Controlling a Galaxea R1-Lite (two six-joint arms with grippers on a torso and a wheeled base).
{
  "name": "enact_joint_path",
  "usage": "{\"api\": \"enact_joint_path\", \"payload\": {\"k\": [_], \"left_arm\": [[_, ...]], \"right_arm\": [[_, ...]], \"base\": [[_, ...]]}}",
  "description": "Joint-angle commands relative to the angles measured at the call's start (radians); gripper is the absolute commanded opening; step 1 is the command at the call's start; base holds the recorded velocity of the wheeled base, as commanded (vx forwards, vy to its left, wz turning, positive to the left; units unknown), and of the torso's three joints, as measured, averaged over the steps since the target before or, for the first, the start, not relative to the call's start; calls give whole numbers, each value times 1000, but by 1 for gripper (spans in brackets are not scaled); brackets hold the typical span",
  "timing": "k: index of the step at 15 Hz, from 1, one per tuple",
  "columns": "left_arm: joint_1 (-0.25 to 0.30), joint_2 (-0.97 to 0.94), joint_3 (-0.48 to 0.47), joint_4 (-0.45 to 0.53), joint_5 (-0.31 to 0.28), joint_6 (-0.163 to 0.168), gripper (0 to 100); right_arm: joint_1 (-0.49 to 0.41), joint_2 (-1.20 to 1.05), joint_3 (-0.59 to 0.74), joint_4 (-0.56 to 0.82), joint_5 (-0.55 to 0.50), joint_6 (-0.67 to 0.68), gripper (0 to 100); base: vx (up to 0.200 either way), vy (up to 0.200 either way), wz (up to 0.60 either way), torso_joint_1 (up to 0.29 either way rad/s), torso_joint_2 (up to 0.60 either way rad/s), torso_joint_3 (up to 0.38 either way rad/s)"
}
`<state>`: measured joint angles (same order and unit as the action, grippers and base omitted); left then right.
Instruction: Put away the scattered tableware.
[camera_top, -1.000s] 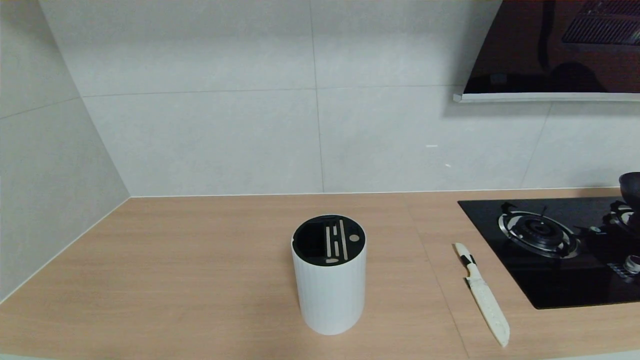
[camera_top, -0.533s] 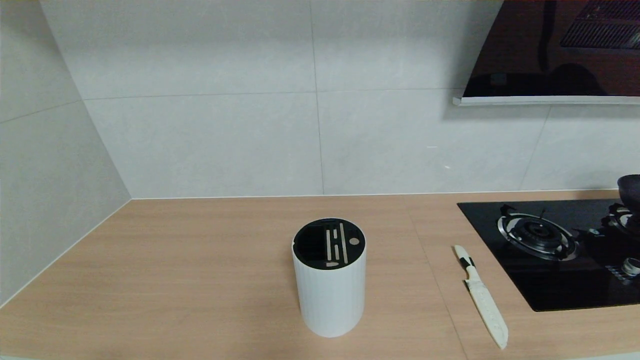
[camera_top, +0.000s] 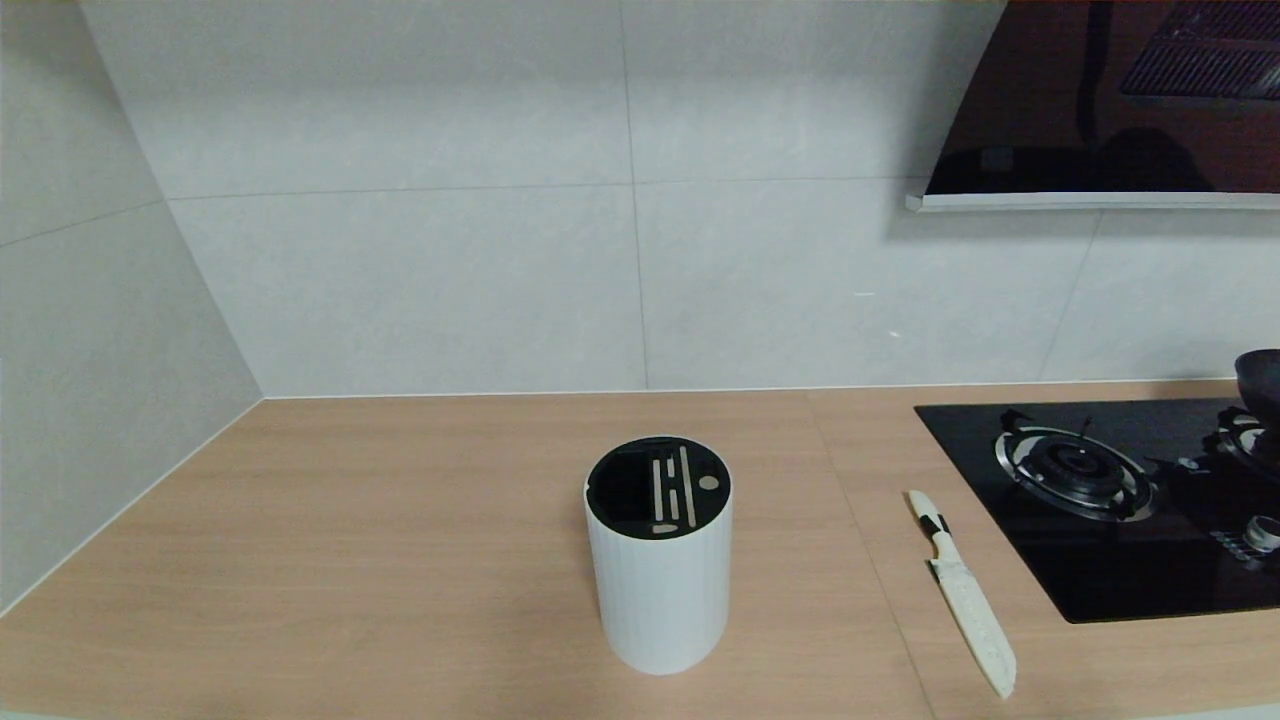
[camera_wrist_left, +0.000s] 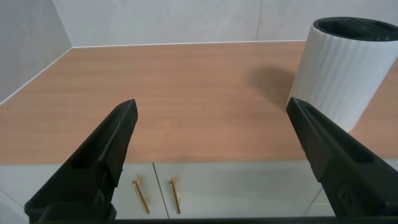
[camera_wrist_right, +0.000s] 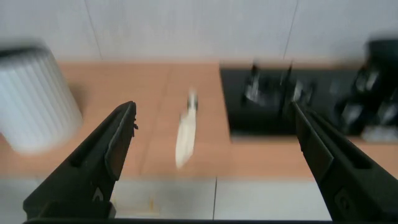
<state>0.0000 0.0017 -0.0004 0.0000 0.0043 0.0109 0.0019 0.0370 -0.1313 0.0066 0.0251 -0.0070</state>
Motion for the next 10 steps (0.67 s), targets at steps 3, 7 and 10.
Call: {"api": "enact_joint_path", "payload": {"k": [3,7,10], "left_arm": [[0,1,0,0,0,0,100],[0,1,0,0,0,0,100],[0,0,0,0,0,0,100]], "right_arm": [[9,380,-88,0,122,1,100],[82,819,-208,-22,125,4,100],[109,1018,-277,-74,113,2,100]], "base": [[0,0,0,0,0,0],[0,0,0,0,0,0],[0,0,0,0,0,0]]}}
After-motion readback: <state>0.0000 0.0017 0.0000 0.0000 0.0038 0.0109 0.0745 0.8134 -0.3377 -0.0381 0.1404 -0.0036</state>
